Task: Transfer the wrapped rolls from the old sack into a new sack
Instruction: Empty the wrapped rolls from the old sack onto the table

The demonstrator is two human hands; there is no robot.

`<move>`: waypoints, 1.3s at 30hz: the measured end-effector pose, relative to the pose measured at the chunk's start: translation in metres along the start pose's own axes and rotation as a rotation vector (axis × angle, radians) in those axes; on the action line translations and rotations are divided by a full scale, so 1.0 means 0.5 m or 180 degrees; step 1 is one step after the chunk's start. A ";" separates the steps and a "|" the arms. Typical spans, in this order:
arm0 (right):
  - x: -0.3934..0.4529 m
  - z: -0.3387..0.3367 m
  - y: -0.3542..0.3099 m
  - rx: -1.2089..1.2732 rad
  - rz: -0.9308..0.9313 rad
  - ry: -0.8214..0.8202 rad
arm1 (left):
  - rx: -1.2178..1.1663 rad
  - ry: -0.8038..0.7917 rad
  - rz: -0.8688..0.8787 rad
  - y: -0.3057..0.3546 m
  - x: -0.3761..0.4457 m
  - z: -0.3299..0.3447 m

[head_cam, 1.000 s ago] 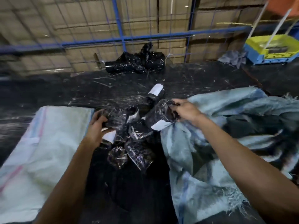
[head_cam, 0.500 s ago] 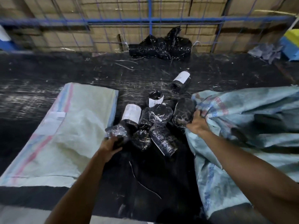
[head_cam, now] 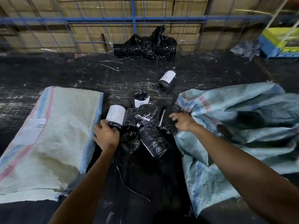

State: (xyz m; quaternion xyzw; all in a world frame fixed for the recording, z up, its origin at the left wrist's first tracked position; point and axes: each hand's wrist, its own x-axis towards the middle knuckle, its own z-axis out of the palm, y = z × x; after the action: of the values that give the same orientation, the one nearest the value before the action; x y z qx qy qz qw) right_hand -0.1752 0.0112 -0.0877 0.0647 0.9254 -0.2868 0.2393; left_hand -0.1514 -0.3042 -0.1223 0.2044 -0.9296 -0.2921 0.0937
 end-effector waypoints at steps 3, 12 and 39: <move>-0.028 -0.056 0.033 0.1389 -0.0056 0.0651 | -0.0612 0.0055 0.1069 0.113 -0.018 0.030; -0.060 -0.183 0.336 0.3042 0.0586 0.1795 | -0.2102 -0.3066 0.2165 0.544 -0.245 0.191; 0.033 -0.384 0.578 -0.0747 0.0736 0.0063 | -0.0123 -0.2754 0.2308 0.817 -0.294 0.448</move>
State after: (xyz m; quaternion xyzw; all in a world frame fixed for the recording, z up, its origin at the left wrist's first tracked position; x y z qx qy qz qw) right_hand -0.1934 0.3577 -0.1016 0.1452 0.9412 -0.1467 0.2675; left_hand -0.2177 0.1774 -0.0750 -0.2683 -0.8885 -0.3154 -0.1979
